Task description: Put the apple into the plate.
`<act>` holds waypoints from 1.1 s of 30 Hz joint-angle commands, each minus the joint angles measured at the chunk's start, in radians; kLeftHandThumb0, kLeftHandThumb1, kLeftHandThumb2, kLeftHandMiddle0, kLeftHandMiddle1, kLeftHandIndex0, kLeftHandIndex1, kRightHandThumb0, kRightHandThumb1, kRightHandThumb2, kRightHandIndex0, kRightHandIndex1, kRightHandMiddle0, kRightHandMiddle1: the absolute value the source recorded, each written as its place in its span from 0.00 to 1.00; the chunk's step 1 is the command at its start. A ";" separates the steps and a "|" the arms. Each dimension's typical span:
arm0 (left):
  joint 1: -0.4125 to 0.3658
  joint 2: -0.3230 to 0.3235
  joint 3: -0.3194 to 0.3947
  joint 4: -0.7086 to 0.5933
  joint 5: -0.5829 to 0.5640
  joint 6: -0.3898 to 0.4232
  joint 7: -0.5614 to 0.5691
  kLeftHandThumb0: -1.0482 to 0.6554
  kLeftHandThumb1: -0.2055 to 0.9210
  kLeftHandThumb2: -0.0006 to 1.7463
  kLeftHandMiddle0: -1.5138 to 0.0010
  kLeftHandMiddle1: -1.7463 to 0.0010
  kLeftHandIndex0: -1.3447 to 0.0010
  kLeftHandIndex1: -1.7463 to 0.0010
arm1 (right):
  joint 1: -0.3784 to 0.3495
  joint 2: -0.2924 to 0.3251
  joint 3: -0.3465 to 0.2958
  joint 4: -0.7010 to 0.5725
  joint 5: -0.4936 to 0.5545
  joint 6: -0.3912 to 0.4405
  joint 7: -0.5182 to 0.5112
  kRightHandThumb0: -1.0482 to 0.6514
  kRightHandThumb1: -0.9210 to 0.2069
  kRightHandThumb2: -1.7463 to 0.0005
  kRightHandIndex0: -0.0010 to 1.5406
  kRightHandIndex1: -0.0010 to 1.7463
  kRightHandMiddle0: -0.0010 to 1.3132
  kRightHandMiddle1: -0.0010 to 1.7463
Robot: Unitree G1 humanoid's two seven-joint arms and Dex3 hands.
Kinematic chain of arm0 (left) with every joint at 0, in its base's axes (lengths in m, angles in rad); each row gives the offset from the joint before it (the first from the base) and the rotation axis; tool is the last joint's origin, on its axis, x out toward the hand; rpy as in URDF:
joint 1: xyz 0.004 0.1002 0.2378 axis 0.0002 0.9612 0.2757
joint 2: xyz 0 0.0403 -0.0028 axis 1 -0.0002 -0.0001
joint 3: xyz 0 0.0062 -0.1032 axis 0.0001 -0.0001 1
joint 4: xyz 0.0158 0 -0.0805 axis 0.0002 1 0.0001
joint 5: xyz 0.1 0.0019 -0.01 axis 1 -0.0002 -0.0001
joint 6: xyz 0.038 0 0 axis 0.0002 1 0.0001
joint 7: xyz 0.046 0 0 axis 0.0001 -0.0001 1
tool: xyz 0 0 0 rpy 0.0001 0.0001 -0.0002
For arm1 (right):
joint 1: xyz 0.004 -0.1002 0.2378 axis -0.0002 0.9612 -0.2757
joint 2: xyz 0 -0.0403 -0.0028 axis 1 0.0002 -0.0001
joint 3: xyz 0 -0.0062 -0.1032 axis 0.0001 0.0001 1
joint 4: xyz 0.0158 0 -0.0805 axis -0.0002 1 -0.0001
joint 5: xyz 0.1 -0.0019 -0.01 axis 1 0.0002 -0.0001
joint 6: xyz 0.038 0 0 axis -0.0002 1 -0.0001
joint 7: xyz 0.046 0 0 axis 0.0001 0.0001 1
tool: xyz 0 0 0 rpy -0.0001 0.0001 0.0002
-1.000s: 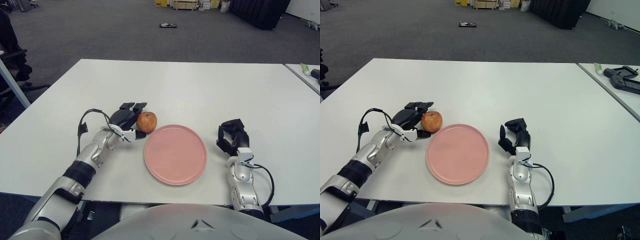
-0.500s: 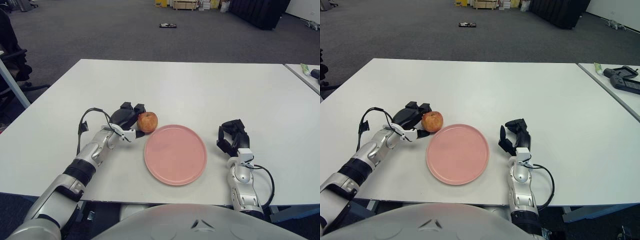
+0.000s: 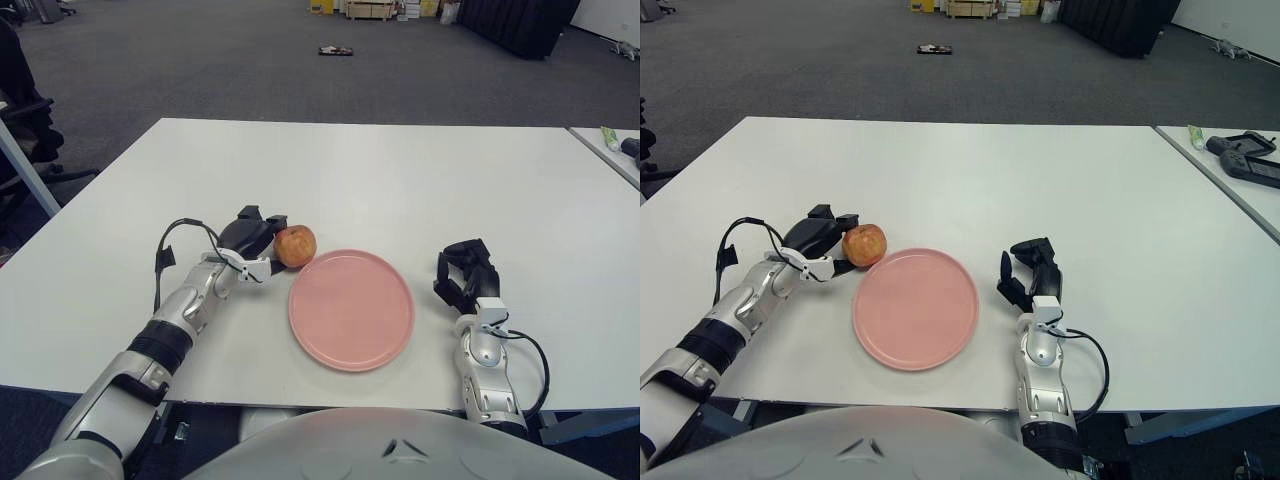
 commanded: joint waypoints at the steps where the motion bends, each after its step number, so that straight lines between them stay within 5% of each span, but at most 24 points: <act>1: 0.016 -0.003 0.001 0.011 -0.004 -0.023 0.023 0.24 0.68 0.55 0.17 0.00 0.28 0.00 | 0.011 0.005 -0.007 0.017 0.010 0.033 -0.002 0.39 0.22 0.50 0.38 0.73 0.26 1.00; 27: 0.010 -0.008 0.040 0.091 -0.065 -0.093 0.081 0.24 0.70 0.56 0.13 0.00 0.21 0.00 | -0.007 -0.012 -0.006 0.030 0.002 0.054 0.002 0.40 0.20 0.52 0.37 0.72 0.25 1.00; 30: 0.011 -0.007 0.049 0.086 -0.077 -0.085 0.069 0.23 0.69 0.55 0.18 0.00 0.33 0.00 | -0.009 -0.013 -0.006 0.031 0.001 0.051 0.001 0.40 0.19 0.52 0.36 0.72 0.25 1.00; 33: 0.011 -0.004 0.063 0.075 -0.100 -0.076 0.044 0.29 0.63 0.60 0.34 0.00 0.50 0.00 | -0.011 -0.013 -0.005 0.030 0.002 0.051 0.003 0.40 0.19 0.53 0.36 0.72 0.25 1.00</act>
